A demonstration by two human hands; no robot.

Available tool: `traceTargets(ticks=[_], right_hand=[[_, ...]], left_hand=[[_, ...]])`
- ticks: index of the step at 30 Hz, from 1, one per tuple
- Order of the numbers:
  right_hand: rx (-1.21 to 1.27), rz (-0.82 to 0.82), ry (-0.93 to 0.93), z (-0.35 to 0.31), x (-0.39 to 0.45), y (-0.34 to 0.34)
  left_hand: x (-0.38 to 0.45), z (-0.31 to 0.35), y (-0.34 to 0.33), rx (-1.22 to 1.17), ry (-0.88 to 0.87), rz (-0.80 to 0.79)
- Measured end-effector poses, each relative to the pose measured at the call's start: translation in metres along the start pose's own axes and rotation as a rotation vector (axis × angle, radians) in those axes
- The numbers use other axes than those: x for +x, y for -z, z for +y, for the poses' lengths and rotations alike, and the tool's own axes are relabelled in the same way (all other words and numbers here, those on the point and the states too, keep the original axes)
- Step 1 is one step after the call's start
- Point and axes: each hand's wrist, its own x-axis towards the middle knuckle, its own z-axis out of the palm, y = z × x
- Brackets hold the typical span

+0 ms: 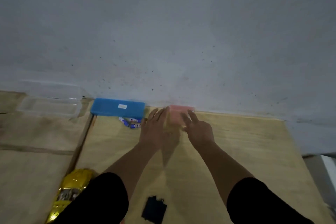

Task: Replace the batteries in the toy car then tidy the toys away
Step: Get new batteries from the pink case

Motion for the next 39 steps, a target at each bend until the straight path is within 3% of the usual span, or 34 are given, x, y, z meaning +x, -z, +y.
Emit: traceTargets(ticks=[2,6,13,22,28,35,39], right_hand=[[-0.043,-0.010,0.032,0.006,0.010,-0.008],[-0.135,0.159,0.177,0.012,0.026,-0.031],[-0.241,0.293,0.325,0.022,0.034,-0.054],[-0.307,0.439,0.510,0.035,0.043,-0.057],[-0.301,0.573,0.538,0.041,0.053,-0.051],[-0.226,0.706,0.507,0.050,0.049,-0.038],[-0.186,0.712,0.439,0.048,0.049,-0.031]], left_hand=[[0.017,0.007,-0.012,0.030,-0.007,-0.044],[0.038,0.012,-0.025,0.019,-0.022,-0.094],[0.044,0.015,-0.042,-0.008,0.001,0.051],[0.043,0.017,-0.050,-0.028,0.075,0.081],[0.042,0.019,-0.046,-0.006,0.055,0.094],[0.039,0.017,-0.052,0.031,0.007,0.384],[0.039,0.015,-0.054,0.096,-0.092,0.455]])
